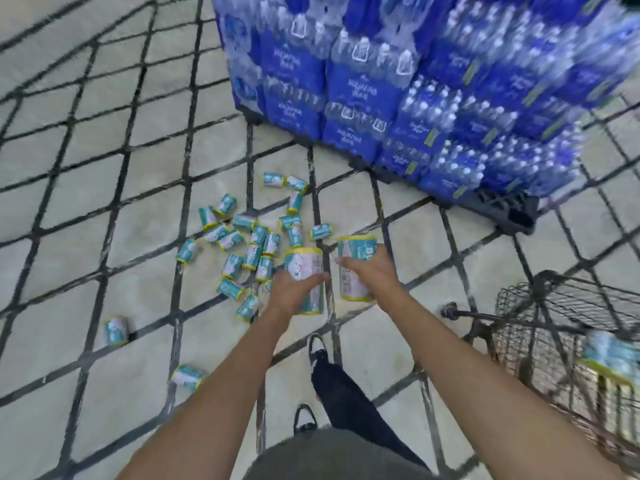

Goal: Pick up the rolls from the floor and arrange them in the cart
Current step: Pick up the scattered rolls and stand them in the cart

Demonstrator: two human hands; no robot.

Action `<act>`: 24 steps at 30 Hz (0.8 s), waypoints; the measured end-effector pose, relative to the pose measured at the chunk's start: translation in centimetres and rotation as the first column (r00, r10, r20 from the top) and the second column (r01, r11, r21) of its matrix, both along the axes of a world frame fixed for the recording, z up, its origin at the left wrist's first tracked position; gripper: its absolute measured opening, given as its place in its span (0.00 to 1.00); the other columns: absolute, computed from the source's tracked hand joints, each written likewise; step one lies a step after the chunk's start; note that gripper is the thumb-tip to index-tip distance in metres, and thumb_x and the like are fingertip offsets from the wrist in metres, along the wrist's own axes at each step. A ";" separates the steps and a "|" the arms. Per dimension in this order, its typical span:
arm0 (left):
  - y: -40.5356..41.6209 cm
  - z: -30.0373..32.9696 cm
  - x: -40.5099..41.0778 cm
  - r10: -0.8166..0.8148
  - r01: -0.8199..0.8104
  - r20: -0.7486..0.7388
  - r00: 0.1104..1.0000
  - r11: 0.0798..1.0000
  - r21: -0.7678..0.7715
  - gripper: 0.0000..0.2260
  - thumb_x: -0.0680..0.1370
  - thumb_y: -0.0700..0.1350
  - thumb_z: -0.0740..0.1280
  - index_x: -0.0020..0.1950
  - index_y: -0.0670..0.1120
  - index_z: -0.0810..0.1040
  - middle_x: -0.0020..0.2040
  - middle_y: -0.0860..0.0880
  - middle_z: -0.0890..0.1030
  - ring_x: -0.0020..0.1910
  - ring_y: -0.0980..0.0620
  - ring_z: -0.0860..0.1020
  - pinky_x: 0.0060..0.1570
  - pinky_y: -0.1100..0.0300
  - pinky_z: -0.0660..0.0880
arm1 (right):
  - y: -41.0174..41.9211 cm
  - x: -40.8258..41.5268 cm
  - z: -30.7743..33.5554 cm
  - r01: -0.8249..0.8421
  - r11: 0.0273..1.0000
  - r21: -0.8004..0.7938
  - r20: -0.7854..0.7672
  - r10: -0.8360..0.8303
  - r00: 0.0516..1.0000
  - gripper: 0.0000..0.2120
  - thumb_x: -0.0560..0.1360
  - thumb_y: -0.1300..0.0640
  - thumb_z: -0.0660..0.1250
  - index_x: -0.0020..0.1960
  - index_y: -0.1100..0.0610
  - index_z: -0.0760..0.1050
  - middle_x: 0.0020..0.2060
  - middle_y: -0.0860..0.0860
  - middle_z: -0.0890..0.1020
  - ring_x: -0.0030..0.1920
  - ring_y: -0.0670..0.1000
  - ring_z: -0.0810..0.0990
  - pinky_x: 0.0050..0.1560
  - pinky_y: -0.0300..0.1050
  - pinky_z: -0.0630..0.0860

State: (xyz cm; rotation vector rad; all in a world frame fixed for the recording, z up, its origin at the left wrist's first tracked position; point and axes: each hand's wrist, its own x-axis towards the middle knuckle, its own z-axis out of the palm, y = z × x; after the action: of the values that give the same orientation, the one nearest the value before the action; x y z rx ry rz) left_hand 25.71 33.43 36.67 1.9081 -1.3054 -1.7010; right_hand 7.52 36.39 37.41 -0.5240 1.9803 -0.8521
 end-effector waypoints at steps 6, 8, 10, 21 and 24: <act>8.1 6.7 -8.9 -0.147 0.141 -0.097 0.984 0.987 -0.072 0.15 0.69 0.50 0.80 0.49 0.50 0.78 0.44 0.51 0.82 0.40 0.55 0.81 0.29 0.66 0.76 | 12.4 -8.2 5.0 0.205 0.977 -0.052 0.036 -0.203 0.978 0.34 0.64 0.48 0.83 0.61 0.56 0.69 0.50 0.52 0.81 0.49 0.53 0.82 0.39 0.43 0.75; 11.1 7.9 -12.7 -0.195 0.184 -0.108 0.975 0.977 -0.107 0.17 0.69 0.51 0.81 0.52 0.49 0.78 0.46 0.49 0.83 0.40 0.55 0.81 0.28 0.67 0.76 | 16.7 -11.7 5.9 0.264 0.961 -0.078 0.034 -0.262 0.964 0.34 0.64 0.49 0.83 0.61 0.56 0.69 0.50 0.53 0.81 0.48 0.53 0.83 0.39 0.42 0.76; 14.6 8.5 -16.9 -0.254 0.243 -0.091 0.963 0.963 -0.117 0.19 0.69 0.53 0.81 0.53 0.48 0.78 0.49 0.46 0.84 0.43 0.51 0.82 0.38 0.60 0.81 | 21.3 -15.5 6.5 0.309 0.946 -0.100 0.034 -0.307 0.951 0.35 0.62 0.48 0.83 0.62 0.57 0.71 0.52 0.54 0.83 0.46 0.51 0.83 0.35 0.40 0.75; 41.6 6.0 -42.8 -0.456 0.467 -0.170 0.874 0.884 0.031 0.25 0.66 0.52 0.82 0.55 0.45 0.77 0.46 0.45 0.84 0.44 0.47 0.84 0.44 0.53 0.84 | 52.9 -38.9 6.4 0.568 0.822 -0.038 0.020 -0.568 0.823 0.40 0.67 0.50 0.82 0.70 0.57 0.63 0.57 0.56 0.79 0.48 0.52 0.80 0.42 0.45 0.76; 47.1 5.3 -48.1 -0.498 0.523 -0.196 0.845 0.847 0.100 0.27 0.65 0.53 0.82 0.58 0.44 0.77 0.47 0.44 0.84 0.45 0.45 0.85 0.47 0.48 0.84 | 59.4 -44.4 6.0 0.617 0.786 -0.019 0.011 -0.617 0.787 0.36 0.66 0.51 0.83 0.66 0.57 0.66 0.55 0.55 0.80 0.44 0.48 0.79 0.40 0.44 0.75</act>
State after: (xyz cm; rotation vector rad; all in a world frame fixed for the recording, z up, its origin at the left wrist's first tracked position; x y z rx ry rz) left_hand -22.43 80.53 41.93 1.5239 -1.7797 -2.2102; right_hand -36.87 95.77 43.38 0.1509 2.1680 -1.2678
